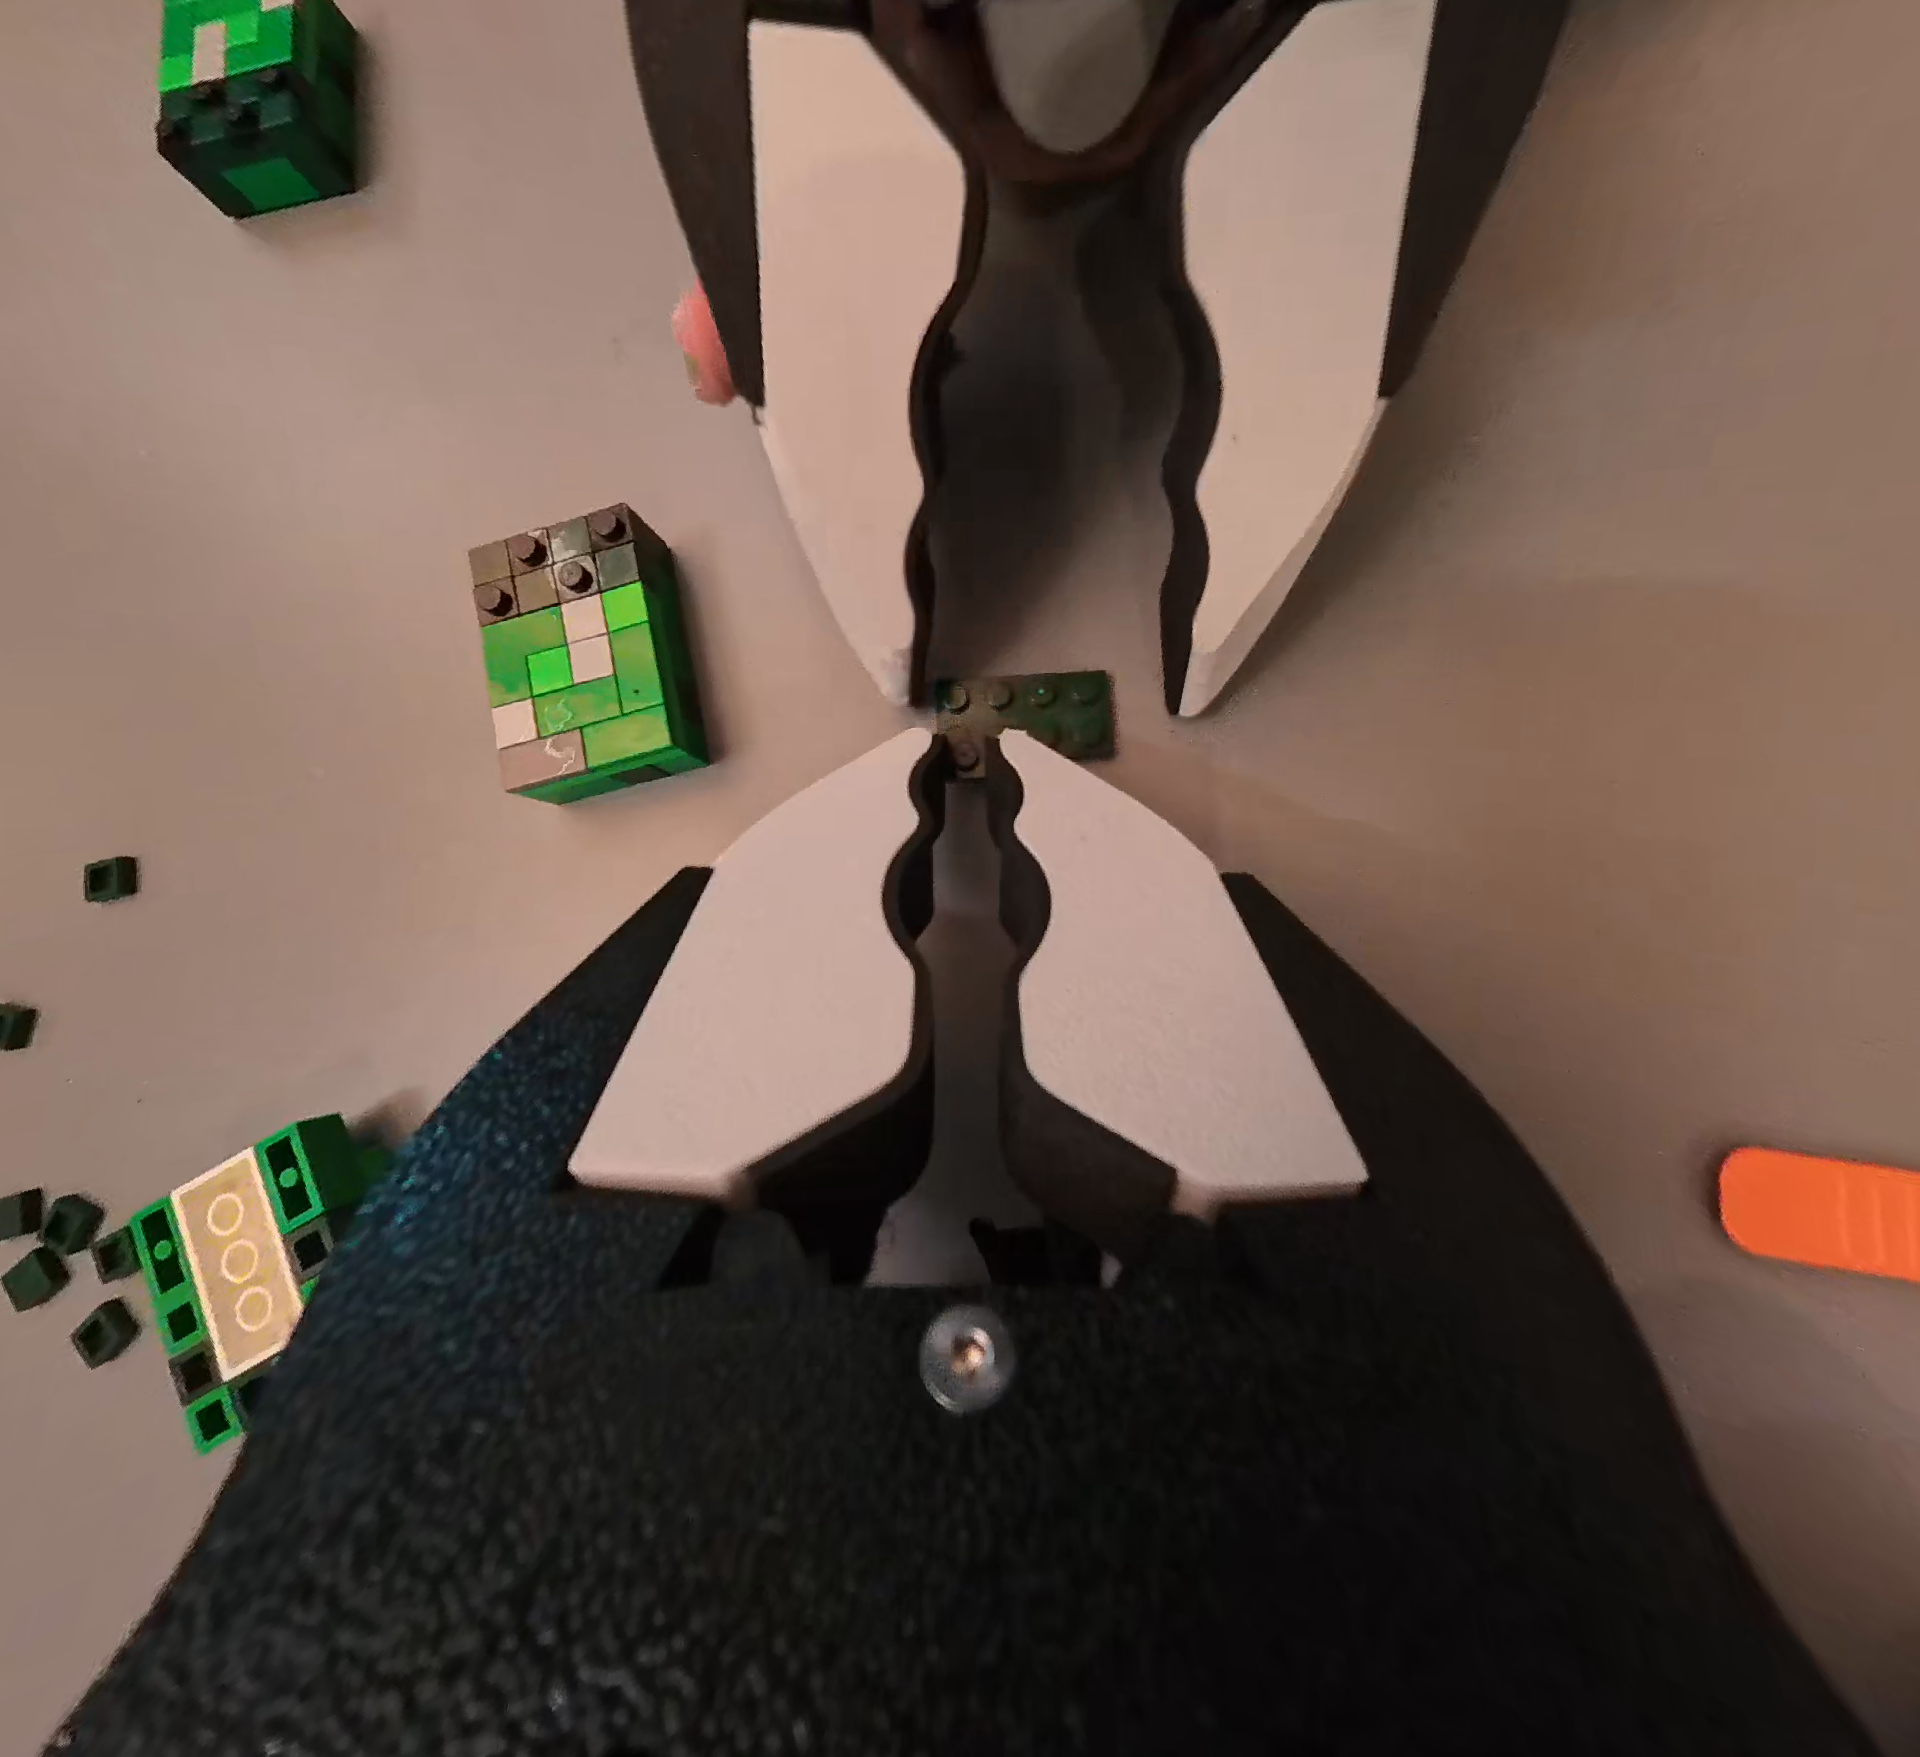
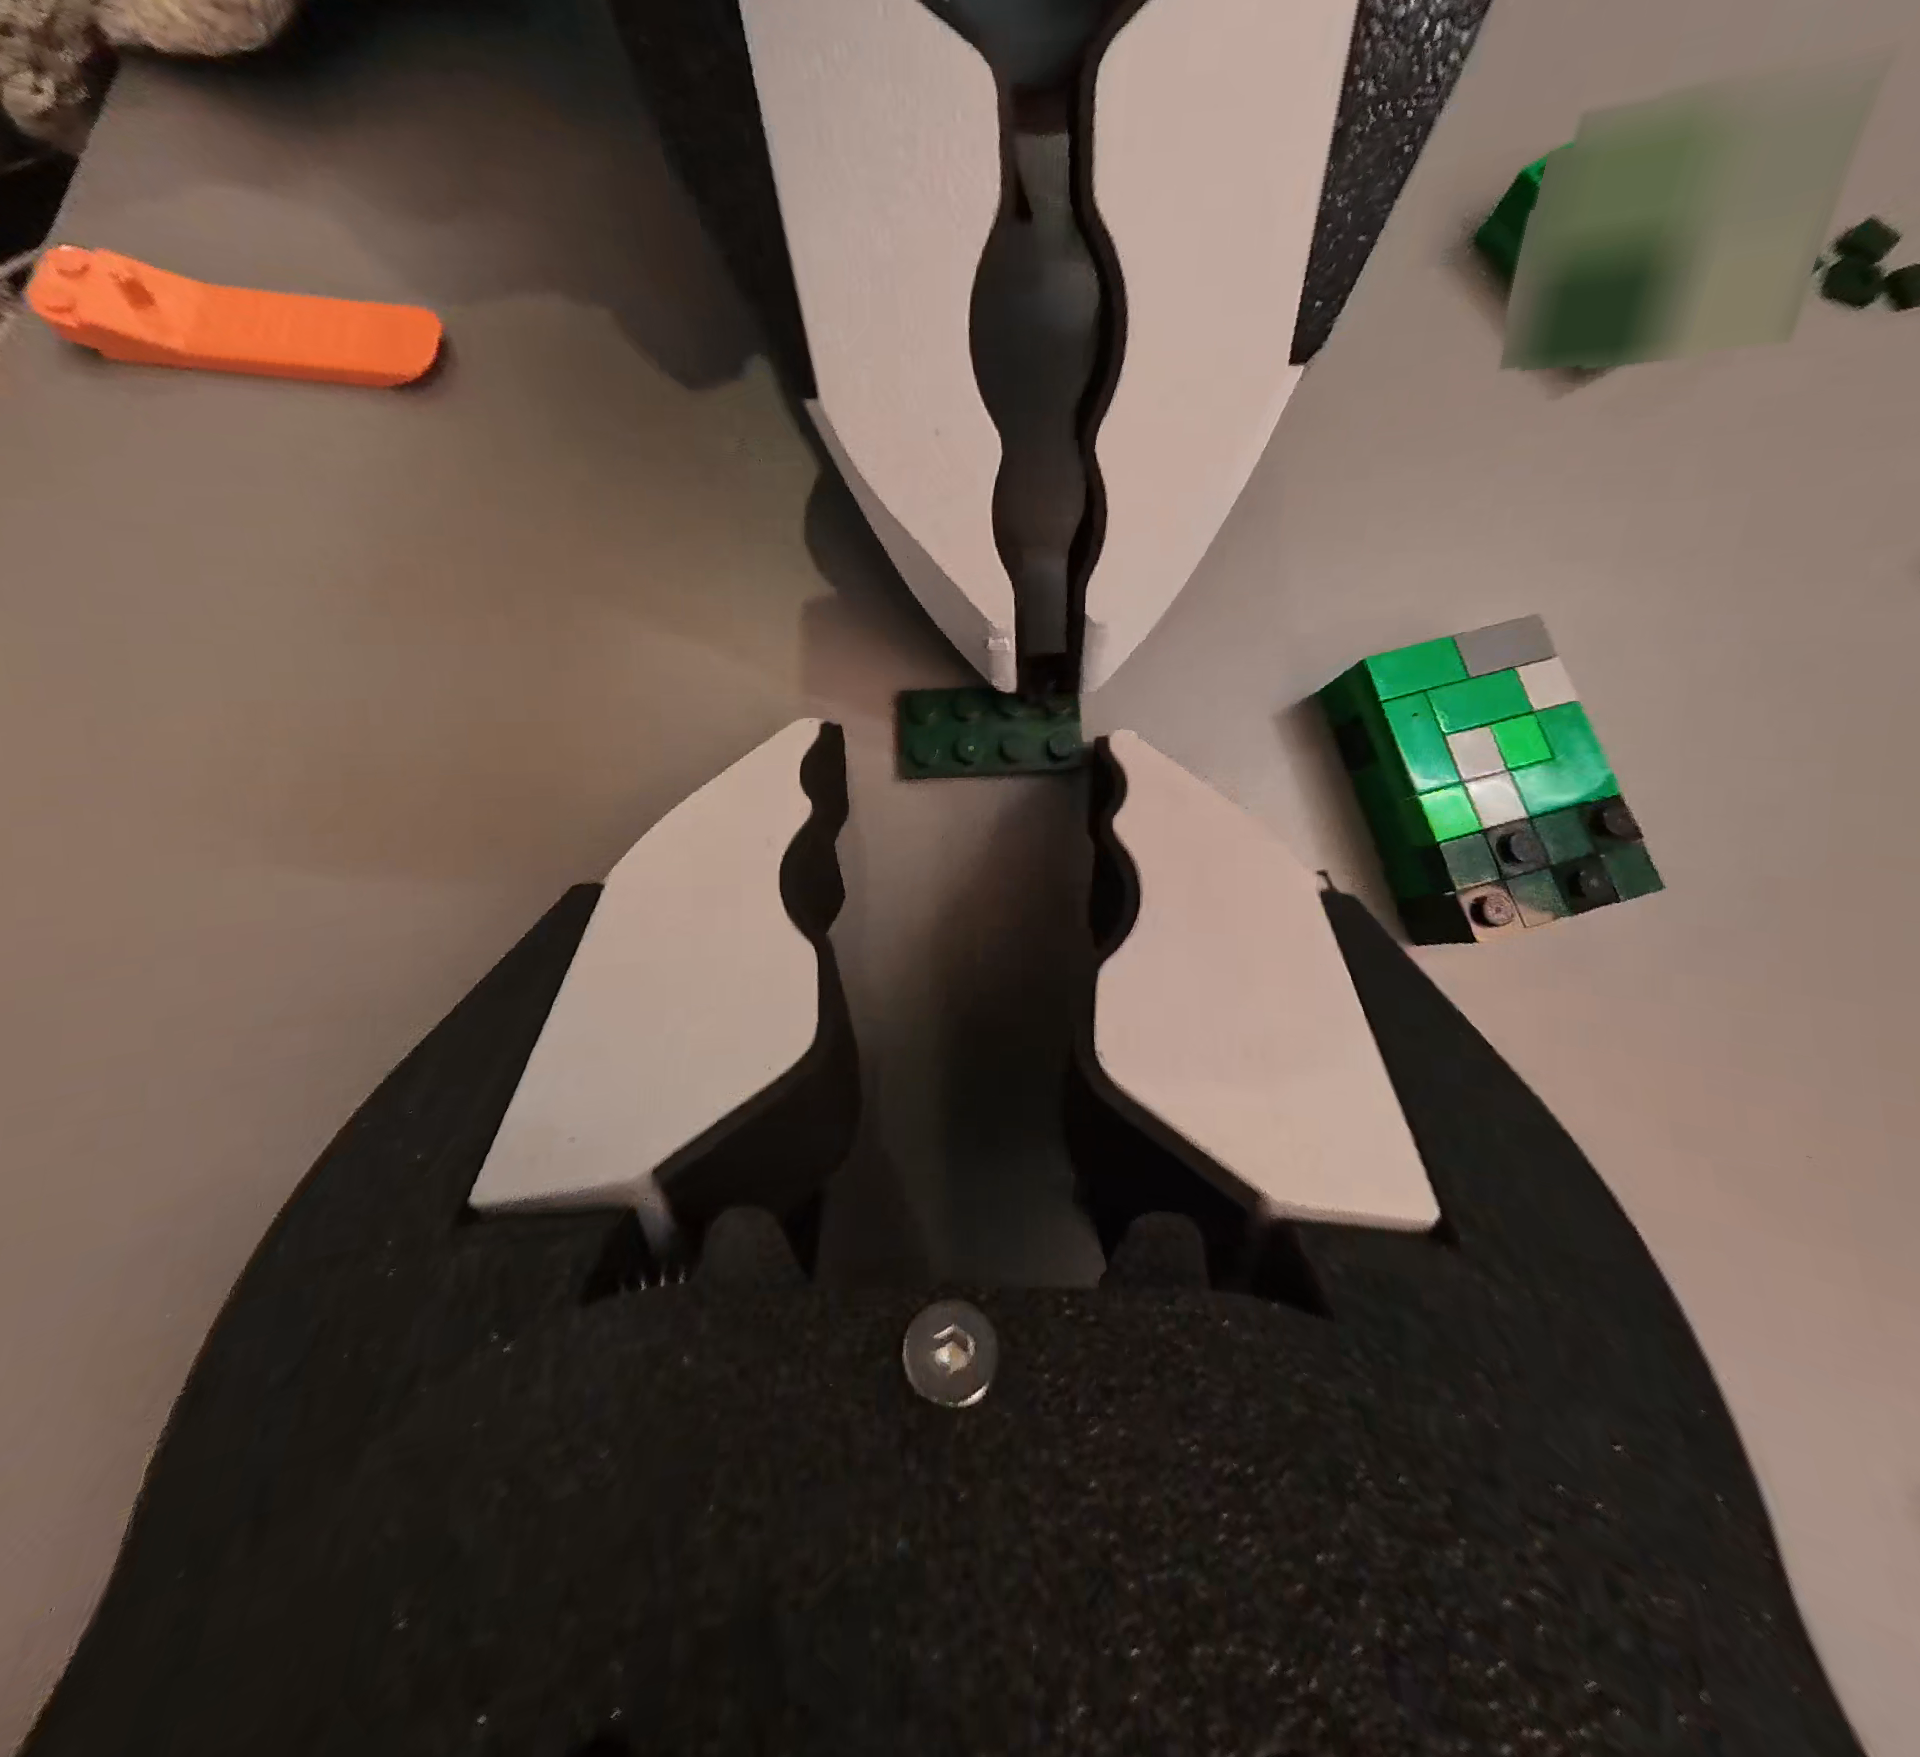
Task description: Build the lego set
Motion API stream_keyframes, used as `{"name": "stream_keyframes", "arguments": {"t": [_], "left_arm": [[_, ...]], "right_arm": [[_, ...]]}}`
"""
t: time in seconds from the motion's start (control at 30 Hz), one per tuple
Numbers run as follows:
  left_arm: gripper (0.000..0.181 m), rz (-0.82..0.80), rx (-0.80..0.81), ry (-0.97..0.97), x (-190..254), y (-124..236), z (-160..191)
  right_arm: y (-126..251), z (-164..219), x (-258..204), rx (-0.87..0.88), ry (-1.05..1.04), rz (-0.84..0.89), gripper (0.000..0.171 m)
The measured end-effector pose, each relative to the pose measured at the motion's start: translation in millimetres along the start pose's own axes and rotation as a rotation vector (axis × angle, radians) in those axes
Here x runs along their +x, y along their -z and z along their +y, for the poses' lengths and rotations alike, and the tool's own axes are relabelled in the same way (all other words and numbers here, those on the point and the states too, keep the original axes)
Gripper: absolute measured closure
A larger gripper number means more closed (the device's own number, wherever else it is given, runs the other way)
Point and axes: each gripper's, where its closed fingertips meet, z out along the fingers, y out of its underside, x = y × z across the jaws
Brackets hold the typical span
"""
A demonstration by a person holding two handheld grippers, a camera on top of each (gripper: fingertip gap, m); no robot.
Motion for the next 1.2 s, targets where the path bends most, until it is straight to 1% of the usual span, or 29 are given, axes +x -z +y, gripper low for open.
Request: {"name": "stream_keyframes", "arguments": {"t": [0.1,0.33,0.37,0.47,0.53,0.8,1.03,1.2], "left_arm": [[0.175,0.000,0.002,0.003,0.1,-0.5,-0.5],[0.175,-0.019,-0.015,-0.019,0.2,1.5,-0.5],[0.175,-0.028,-0.014,-0.029,-0.3,2.8,-1.5],[0.175,-0.034,0.015,-0.036,0.7,6.4,-7.8],[0.175,-0.034,0.020,-0.034,1.6,7.7,-9.1],[0.175,-0.061,-0.006,-0.062,1.6,7.1,-5.8],[0.175,-0.033,-0.034,-0.072,1.6,6.9,-7.2],[0.174,-0.046,-0.070,-0.074,-1.0,4.3,-5.1]], "right_arm": [[0.4,-1.0,4.2,0.005,0.004,-0.013,0.136],[-0.4,-1.7,4.5,0.003,0.012,-0.018,0.135],[-0.7,-1.6,4.2,0.002,0.016,-0.018,0.138],[-1.0,-1.6,3.7,0.006,0.022,-0.020,0.139],[-1.5,-3.6,3.1,0.038,0.021,-0.017,0.139],[0.5,-7.0,2.7,0.077,0.069,0.033,0.139],[1.3,-5.9,1.5,0.073,0.097,0.045,0.139],[1.4,-6.5,1.6,0.076,0.084,0.037,0.139]]}}
